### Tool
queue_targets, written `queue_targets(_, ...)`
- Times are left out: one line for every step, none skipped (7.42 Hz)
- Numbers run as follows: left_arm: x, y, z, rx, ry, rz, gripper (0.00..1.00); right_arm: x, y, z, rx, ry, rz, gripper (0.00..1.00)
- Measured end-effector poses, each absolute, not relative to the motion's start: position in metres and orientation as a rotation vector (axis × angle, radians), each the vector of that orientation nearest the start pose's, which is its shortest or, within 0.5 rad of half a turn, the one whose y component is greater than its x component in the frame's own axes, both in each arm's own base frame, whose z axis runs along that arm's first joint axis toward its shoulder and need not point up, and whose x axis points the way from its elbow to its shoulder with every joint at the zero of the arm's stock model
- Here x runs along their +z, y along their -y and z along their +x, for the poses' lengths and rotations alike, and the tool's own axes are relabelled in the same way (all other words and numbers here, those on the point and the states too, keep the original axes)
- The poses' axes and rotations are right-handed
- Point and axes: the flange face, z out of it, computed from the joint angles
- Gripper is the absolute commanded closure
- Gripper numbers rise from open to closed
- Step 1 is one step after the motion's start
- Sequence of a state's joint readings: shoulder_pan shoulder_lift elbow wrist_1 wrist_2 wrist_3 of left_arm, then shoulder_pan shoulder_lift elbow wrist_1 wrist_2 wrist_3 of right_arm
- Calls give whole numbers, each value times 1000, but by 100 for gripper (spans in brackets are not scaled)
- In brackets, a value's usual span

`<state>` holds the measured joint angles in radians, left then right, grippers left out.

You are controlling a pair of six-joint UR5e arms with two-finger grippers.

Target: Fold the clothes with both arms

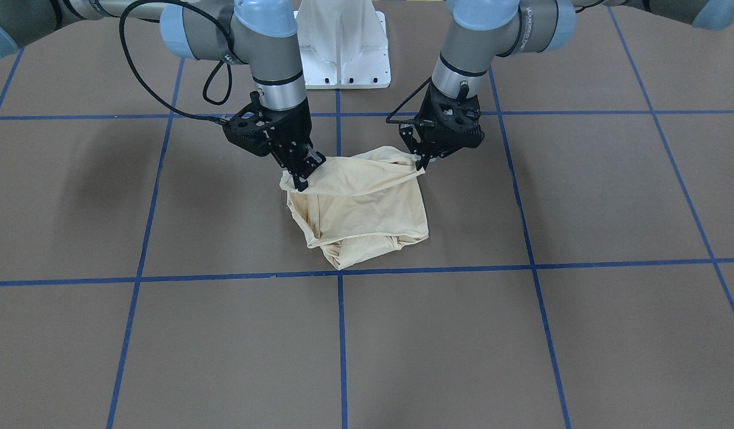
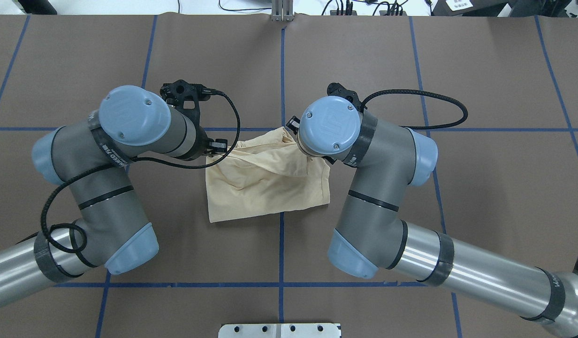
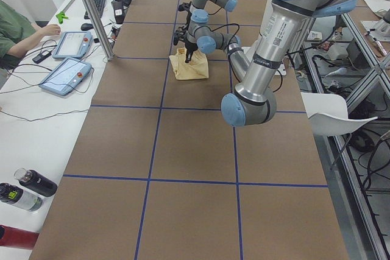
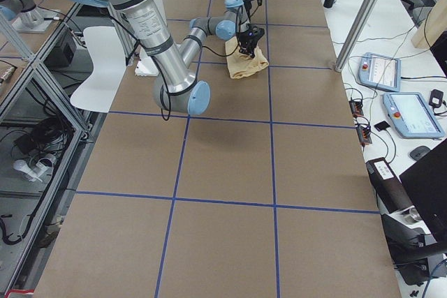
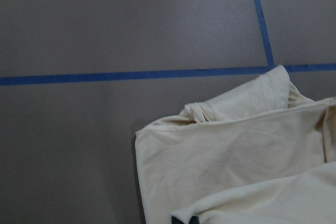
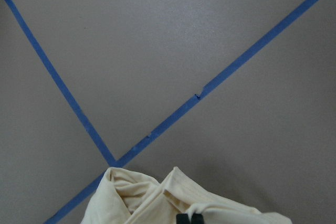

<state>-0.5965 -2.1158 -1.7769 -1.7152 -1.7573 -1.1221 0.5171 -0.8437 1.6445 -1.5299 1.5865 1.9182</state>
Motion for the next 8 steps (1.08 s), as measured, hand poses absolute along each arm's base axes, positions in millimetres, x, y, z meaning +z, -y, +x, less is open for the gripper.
queue_targets(252,468,479,-45,-829,308,100,201,473,-548,800,857,70,77)
queue_targets(261,477,484,-35,-813,319,19,212,484,-553,786,855,84,26)
queue_targets(268,488,483,-27,-810,336,0,219,496,-551,751,851,91,0)
queue_targets(270,498,475,0,-807,363,0,221,508,-541,705,852,72,0)
queue_targets(269,509,461,53,-812,380,0,217,520,-528,673,865,29,0)
queue_targets(271,525,434,136,-835,376,0,204,526,-519,653,882,-12,0)
queue_targets(276,538,407,220,-854,377,0,187,525,-520,639,885,-35,0)
queue_targets(282,544,387,281,-862,385,0,169,511,-534,616,875,-52,0)
